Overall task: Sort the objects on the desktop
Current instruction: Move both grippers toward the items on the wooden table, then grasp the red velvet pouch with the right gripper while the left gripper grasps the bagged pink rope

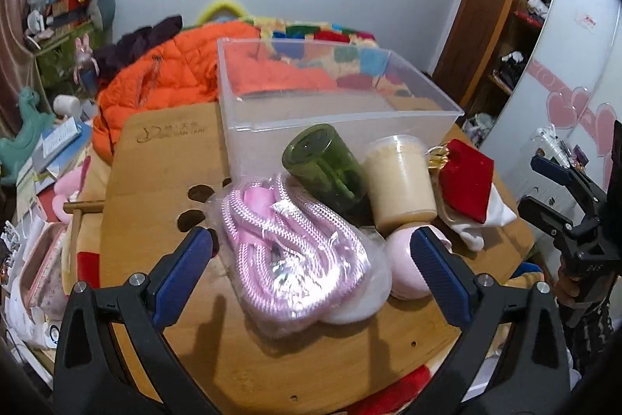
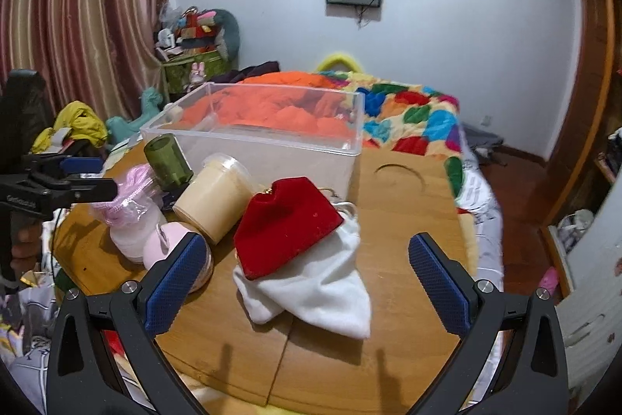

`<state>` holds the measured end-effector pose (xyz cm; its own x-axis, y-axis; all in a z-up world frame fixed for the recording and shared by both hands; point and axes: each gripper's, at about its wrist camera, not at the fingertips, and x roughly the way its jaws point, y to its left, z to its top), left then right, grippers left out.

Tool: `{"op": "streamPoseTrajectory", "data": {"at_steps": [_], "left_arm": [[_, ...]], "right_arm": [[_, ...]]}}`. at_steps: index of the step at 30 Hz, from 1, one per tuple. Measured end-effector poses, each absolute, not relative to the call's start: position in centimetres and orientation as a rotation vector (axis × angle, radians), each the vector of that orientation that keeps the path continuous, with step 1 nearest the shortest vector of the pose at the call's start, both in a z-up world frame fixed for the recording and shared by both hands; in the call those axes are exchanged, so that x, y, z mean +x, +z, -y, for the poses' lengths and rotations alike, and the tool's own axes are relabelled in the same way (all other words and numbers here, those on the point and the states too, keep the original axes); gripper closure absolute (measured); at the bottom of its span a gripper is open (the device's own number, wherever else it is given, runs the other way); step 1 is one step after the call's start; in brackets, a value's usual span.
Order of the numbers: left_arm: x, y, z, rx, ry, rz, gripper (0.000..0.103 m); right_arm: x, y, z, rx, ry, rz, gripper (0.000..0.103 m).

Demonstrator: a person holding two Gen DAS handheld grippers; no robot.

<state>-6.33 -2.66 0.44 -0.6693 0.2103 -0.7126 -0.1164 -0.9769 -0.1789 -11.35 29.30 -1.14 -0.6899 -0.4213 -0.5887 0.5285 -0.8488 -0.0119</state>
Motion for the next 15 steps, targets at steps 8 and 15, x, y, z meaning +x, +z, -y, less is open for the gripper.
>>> {"op": "streamPoseTrajectory", "data": {"at_steps": [8, 15], "left_arm": [[-9.1, -1.4, 2.3, -1.338, 2.665, 0.147, 0.0], [-10.4, -2.6, 2.5, -1.417, 2.604, 0.181, 0.0]], "right_arm": [[-13.0, -1.5, -26.3, 0.771, -2.423, -0.371, 0.001], [-15.0, -2.7, -24.1, 0.827, -2.331, -0.505, 0.019]]}}
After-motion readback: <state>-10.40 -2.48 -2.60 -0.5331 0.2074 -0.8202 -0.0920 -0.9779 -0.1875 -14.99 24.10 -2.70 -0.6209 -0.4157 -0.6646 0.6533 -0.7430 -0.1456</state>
